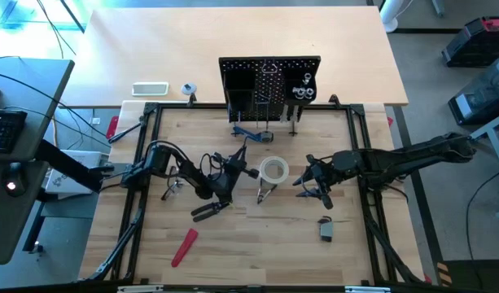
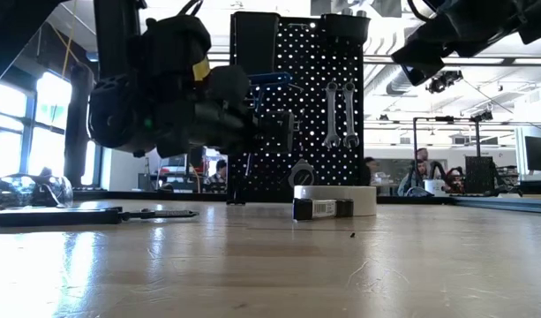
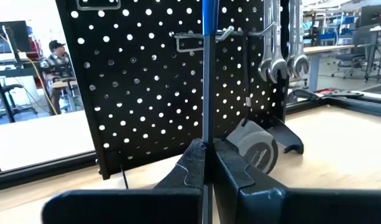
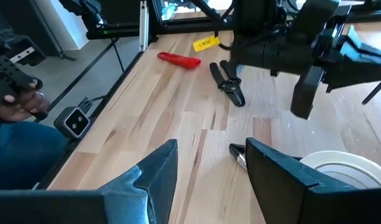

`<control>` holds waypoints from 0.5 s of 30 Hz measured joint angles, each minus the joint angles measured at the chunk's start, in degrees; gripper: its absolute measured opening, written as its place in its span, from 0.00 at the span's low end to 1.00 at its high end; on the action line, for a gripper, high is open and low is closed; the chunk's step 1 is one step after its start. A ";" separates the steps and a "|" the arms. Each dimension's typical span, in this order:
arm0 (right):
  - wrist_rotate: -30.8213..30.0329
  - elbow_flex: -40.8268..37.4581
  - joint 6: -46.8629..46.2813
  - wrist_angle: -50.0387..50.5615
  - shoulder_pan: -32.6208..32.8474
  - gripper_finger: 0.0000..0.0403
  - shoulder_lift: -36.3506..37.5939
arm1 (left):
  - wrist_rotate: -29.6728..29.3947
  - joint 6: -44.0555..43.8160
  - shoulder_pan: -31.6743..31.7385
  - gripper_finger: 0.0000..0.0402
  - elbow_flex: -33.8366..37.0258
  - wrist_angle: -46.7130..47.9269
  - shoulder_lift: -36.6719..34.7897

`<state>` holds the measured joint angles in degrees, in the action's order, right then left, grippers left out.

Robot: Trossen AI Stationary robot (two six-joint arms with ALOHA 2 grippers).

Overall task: Hang tools onto peg board
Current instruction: Hang the blue pick tool on the peg board

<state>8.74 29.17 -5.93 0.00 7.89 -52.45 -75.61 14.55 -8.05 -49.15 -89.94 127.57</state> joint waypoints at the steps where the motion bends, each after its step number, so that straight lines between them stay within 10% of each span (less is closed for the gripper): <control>1: 0.31 0.00 0.00 0.27 -0.01 0.45 0.00 | 0.06 -0.38 -0.02 0.00 0.00 -0.01 0.00; 15: 1.13 0.00 1.49 0.98 0.00 0.45 0.02 | -0.17 5.78 -0.20 0.00 1.98 -0.03 -5.20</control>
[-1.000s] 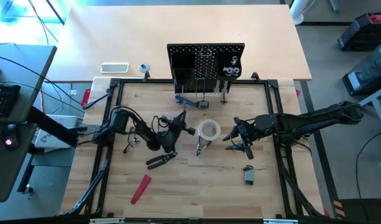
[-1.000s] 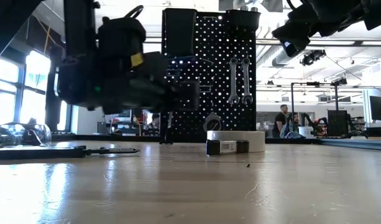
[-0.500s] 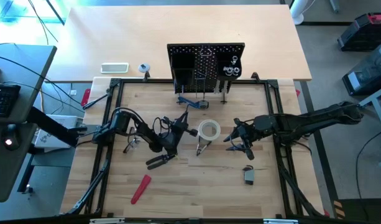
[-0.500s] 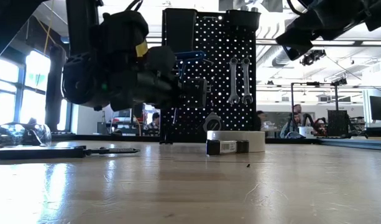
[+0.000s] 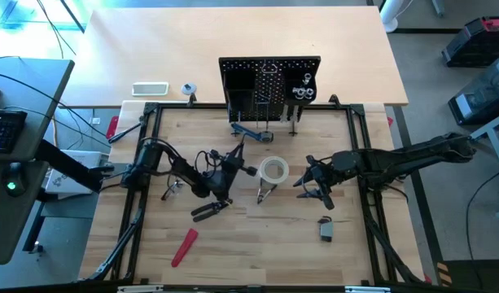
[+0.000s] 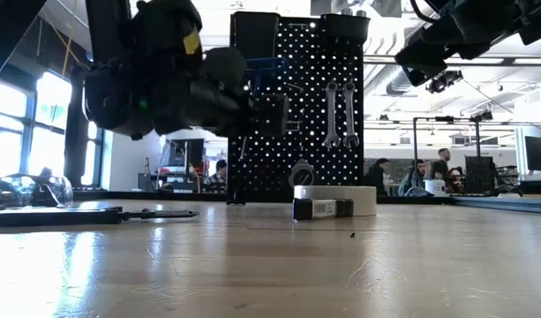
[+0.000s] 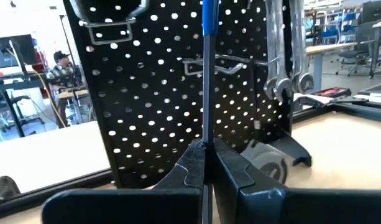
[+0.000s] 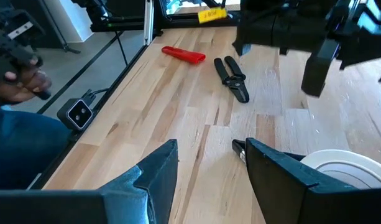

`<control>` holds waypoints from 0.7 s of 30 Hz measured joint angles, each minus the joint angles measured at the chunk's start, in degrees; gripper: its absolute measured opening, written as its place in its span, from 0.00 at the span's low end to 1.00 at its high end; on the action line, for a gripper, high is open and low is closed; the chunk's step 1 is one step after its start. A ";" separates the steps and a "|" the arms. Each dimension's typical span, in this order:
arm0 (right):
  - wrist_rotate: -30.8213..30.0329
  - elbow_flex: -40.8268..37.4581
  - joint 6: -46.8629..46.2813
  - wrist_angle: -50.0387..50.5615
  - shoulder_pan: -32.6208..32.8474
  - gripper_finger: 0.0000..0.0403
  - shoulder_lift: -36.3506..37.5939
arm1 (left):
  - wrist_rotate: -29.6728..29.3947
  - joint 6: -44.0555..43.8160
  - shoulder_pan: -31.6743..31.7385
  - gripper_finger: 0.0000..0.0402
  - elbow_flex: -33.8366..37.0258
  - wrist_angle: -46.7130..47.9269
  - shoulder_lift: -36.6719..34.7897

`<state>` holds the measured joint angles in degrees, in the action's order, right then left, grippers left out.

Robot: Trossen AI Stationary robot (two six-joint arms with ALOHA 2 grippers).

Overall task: Hang tools onto peg board
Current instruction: Hang the blue pick tool on the peg board

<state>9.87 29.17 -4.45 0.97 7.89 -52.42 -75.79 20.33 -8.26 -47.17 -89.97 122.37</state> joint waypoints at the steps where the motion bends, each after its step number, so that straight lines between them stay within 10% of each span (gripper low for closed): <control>1: 0.08 0.00 0.00 0.14 0.01 0.45 0.00 | -0.52 0.07 -0.02 0.00 0.80 0.02 -0.50; 8: 0.68 0.00 0.01 0.83 0.02 0.45 0.00 | -2.92 -12.75 -0.43 0.00 9.80 0.00 -3.41; 21: 0.24 0.00 0.42 0.54 -0.12 0.45 0.00 | 0.18 -6.65 1.16 0.00 5.85 0.00 -3.39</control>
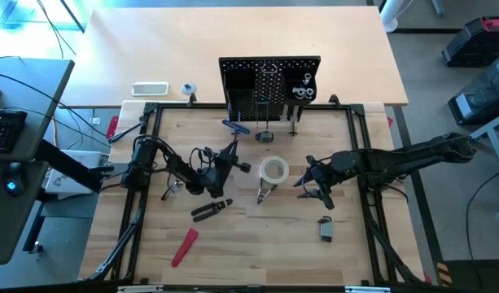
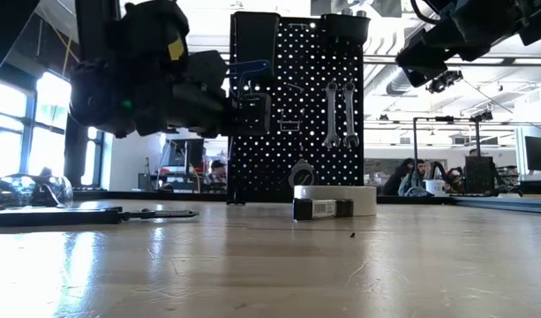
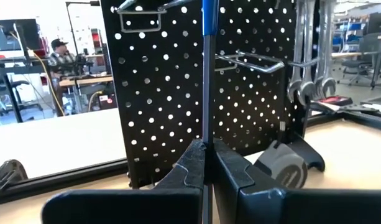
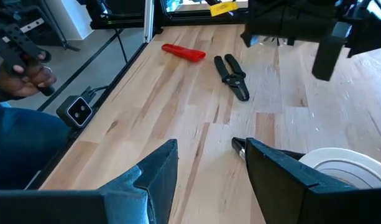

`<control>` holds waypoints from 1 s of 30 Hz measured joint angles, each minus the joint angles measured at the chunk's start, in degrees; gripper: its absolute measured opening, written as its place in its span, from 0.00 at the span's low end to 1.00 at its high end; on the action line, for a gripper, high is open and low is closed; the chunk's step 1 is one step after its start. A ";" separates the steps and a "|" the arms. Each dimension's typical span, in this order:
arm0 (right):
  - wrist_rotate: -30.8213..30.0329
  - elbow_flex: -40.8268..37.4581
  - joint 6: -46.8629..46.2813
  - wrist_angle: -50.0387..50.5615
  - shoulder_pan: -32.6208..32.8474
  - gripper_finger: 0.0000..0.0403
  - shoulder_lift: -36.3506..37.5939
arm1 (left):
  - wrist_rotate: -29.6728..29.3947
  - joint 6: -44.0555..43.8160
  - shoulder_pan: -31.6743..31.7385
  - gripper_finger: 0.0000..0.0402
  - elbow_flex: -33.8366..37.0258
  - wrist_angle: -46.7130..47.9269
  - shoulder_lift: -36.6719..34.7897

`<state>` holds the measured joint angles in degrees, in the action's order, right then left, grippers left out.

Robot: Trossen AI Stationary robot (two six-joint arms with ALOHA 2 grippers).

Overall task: Hang tools onto peg board
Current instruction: Hang the blue pick tool on the peg board

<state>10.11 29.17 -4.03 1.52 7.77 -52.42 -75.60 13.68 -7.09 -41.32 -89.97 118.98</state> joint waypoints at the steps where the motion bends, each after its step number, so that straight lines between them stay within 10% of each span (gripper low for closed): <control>1: 0.00 0.00 -0.09 0.03 0.00 0.45 0.00 | 0.14 -0.10 0.02 0.00 -0.02 0.00 0.00; 30: 0.09 0.00 -0.01 0.57 0.20 0.45 0.00 | 2.21 -6.63 2.26 0.00 1.49 0.07 0.48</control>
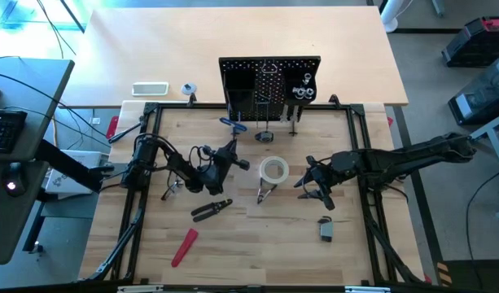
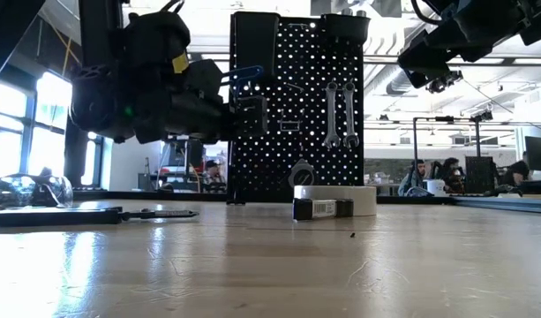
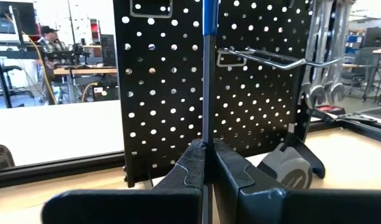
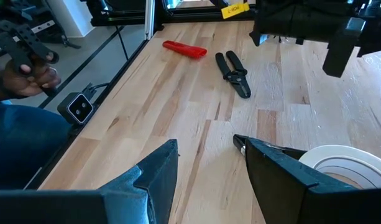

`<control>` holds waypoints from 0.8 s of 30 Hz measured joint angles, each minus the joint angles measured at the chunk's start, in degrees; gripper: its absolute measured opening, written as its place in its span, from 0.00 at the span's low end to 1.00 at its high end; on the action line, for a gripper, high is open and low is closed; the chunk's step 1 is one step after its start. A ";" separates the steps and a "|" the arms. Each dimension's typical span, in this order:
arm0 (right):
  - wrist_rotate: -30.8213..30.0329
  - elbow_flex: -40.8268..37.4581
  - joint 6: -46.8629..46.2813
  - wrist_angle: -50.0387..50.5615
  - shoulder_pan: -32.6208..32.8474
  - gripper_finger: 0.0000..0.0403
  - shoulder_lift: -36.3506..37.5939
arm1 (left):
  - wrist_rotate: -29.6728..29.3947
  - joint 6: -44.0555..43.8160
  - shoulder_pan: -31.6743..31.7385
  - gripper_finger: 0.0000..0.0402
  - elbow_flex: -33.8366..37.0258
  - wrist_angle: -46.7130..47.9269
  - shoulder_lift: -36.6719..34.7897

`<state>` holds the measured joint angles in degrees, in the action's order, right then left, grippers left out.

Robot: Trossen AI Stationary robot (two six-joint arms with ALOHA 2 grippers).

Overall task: Hang tools onto peg board
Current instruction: Hang the blue pick tool on the peg board

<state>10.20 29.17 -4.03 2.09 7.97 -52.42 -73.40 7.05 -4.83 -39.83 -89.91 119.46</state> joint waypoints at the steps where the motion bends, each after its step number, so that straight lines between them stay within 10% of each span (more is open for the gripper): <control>1: 0.00 0.00 0.00 0.00 0.00 0.45 0.00 | 0.48 -0.01 0.13 0.00 0.00 -0.01 0.00; 24: -0.02 0.00 0.19 -0.20 0.00 0.45 0.00 | 3.22 -1.92 4.00 0.00 -0.48 2.86 0.00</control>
<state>10.17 29.17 -3.85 1.89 7.97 -52.42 -70.17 5.13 -0.83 -40.31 -87.05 119.46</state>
